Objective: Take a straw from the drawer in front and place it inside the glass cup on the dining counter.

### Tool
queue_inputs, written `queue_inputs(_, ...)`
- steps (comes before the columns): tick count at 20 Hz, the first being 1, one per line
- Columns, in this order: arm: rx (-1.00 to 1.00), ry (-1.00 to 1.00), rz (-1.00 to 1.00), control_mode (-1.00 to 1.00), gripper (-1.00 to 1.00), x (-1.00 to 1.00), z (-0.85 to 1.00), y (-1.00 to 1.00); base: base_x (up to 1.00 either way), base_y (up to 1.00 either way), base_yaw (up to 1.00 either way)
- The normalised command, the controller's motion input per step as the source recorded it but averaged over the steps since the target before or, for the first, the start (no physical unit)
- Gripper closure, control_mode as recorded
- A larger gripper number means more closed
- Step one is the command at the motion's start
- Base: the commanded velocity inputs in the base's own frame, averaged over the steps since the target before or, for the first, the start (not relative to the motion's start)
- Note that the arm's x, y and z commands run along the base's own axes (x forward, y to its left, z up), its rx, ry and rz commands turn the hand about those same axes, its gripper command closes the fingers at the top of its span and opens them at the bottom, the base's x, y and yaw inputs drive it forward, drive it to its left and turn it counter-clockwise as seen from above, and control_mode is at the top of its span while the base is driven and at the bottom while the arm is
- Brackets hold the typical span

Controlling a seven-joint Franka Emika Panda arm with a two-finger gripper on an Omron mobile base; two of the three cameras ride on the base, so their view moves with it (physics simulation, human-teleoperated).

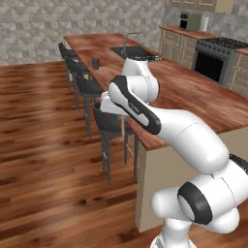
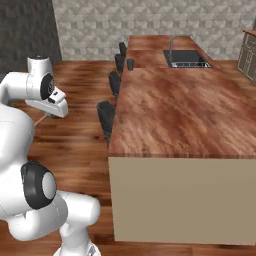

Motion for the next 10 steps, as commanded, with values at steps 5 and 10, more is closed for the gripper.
queue_inputs(5,0.0,0.0,0.0,1.0,1.0,0.0,0.0,0.0,0.37,1.0,-0.39)
queue_inputs(10,0.0,0.0,0.0,1.0,1.0,0.0,0.0,0.0,0.43,1.0,-0.49)
